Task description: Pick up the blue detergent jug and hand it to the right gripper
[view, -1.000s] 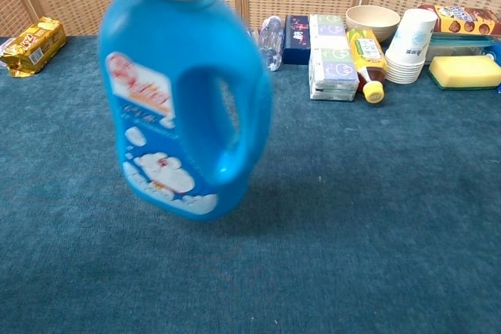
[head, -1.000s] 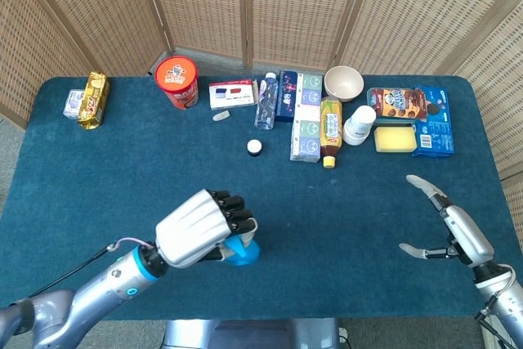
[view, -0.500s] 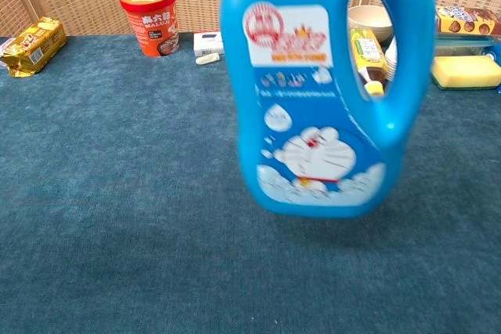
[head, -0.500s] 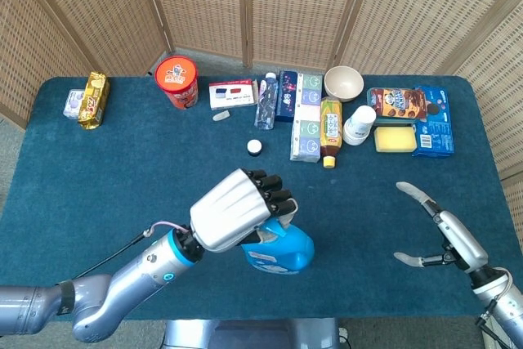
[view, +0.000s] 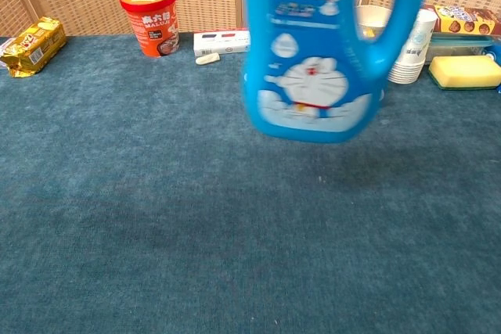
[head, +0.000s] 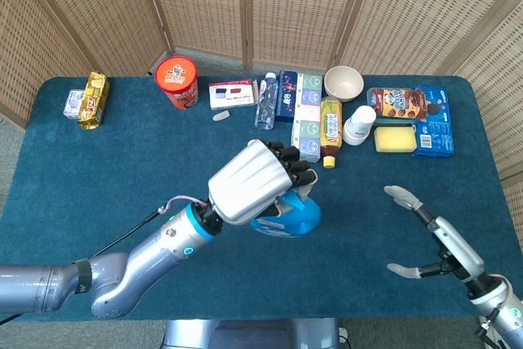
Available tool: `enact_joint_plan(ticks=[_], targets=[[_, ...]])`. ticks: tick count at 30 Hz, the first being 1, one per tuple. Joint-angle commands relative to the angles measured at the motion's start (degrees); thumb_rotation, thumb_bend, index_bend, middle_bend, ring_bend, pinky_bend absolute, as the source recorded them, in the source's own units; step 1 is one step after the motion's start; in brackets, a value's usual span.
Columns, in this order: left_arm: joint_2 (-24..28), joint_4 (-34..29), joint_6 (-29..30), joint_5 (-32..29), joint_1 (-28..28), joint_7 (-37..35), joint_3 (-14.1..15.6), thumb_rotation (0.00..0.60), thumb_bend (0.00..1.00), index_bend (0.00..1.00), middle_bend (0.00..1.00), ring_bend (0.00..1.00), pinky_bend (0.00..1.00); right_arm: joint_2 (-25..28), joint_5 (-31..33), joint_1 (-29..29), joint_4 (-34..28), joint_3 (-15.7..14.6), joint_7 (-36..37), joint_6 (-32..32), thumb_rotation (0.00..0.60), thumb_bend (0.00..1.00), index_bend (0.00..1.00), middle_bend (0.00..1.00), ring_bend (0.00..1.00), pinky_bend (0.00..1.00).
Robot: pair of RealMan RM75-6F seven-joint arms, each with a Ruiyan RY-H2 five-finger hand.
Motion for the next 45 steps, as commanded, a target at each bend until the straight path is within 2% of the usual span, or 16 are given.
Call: enact_joint_plan(ticks=[1,11,18,25,28,31,33,36,39,45], targets=[[-0.01,1.35,-0.16,-0.8,-0.8,-1.3,-0.06,0.6,0.45,0.72,0.64,0.53,0.68,0.42,1.3,2.84,-2.65,1.02,-2.28,-3.54,0.6,0.0,0.0,0.0,0.0,0.0],[-0.49,4.03,-0.49,-2.33,-3.52,-3.62,0.02,0.6,0.45,0.72,0.64,0.53,0.68,0.09,10.01,9.64,-6.03,5.56,-6.9,-13.29,0.6,0.0,0.0,0.0,0.0,0.0],[-1.15,4.57,-0.18,-3.16,-5.01,-3.43,-0.06,0.6,0.45,0.72,0.64,0.53,0.68,-0.32,12.8,11.14,-9.41,6.85,-10.52,-15.82,0.6,0.0,0.0,0.0,0.0,0.0],[-2.61,4.86,1.02,-4.27,-6.69,-2.77,0.13,0.6,0.45,0.72,0.64,0.53,0.68,-4.32,19.36,12.08,-12.87,9.82,-17.7,-16.63,0.6,0.0,0.0,0.01,0.0,0.0],[-3.13,4.75,1.47,-4.83,-7.52,-2.32,0.03,0.6,0.45,0.72,0.64,0.53,0.68,-6.19,21.86,12.28,-13.05,10.87,-20.69,-16.73,0.6,0.0,0.0,0.05,0.0,0.0],[-3.23,4.35,1.85,-5.13,-8.08,-1.64,-0.01,0.6,0.45,0.72,0.64,0.53,0.68,-7.52,23.4,12.24,-12.97,11.46,-23.0,-16.59,0.6,0.09,0.0,0.1,0.03,0.02],[-3.13,4.03,2.14,-5.28,-8.31,-0.99,0.08,0.6,0.45,0.72,0.64,0.53,0.68,-8.3,23.94,12.14,-12.84,11.65,-24.01,-16.53,0.6,0.23,0.0,0.15,0.08,0.05],[-3.03,3.51,2.57,-5.76,-8.59,-0.63,0.12,0.6,0.45,0.72,0.64,0.53,0.68,-8.94,24.38,11.93,-12.75,11.94,-24.99,-16.47,0.6,0.34,0.02,0.21,0.13,0.08],[-3.04,3.29,2.93,-5.95,-8.81,-0.47,0.16,0.6,0.45,0.72,0.64,0.53,0.68,-9.39,24.59,11.71,-12.96,12.18,-25.48,-16.28,0.6,0.36,0.04,0.26,0.17,0.08],[-4.08,3.99,3.52,-6.43,-9.82,-0.3,0.37,0.6,0.45,0.72,0.64,0.53,0.68,-9.37,24.17,11.37,-14.38,12.91,-24.25,-16.13,0.6,0.36,0.03,0.27,0.17,0.08]])
